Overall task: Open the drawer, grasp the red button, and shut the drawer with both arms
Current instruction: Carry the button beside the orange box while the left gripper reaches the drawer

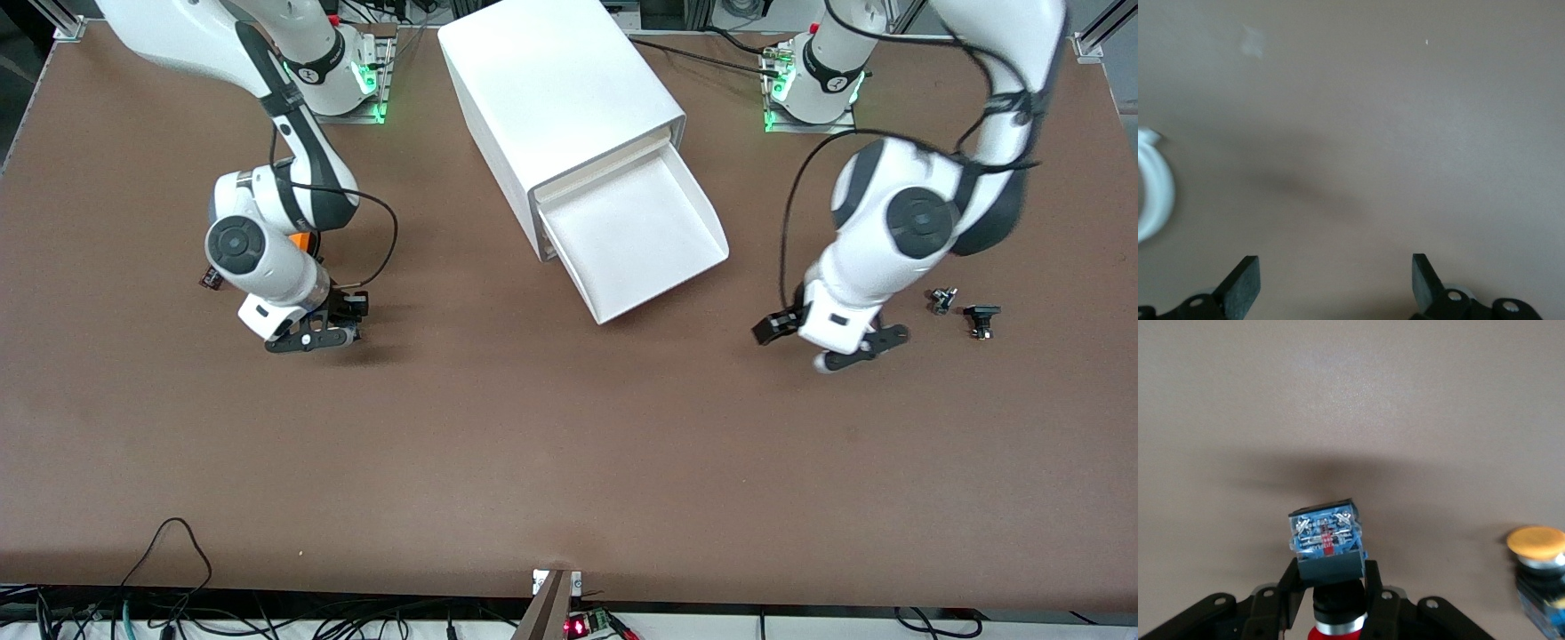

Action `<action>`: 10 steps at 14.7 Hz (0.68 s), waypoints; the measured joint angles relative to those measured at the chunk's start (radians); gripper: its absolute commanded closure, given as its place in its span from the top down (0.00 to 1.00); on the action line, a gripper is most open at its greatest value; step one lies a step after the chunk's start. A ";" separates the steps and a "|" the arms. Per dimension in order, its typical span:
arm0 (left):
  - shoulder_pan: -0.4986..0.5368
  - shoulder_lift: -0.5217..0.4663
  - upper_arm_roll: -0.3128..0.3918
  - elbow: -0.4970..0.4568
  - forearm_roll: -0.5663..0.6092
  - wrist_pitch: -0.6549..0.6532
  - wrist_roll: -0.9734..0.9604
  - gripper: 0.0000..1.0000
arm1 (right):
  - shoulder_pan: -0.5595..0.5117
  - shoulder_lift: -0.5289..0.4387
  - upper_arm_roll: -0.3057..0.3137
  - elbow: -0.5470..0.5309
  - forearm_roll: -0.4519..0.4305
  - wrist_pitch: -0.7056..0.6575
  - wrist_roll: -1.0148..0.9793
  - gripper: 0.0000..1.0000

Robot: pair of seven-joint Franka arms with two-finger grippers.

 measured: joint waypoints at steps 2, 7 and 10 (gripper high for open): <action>-0.052 0.034 -0.002 -0.032 0.000 0.065 -0.107 1.00 | -0.017 0.000 -0.002 -0.076 -0.030 0.108 -0.002 0.29; -0.121 0.047 -0.017 -0.056 0.000 0.088 -0.178 1.00 | -0.033 0.002 -0.002 -0.111 -0.035 0.142 -0.013 0.64; -0.131 0.042 -0.089 -0.098 0.000 0.090 -0.181 1.00 | -0.034 0.009 -0.002 -0.118 -0.035 0.154 -0.010 1.00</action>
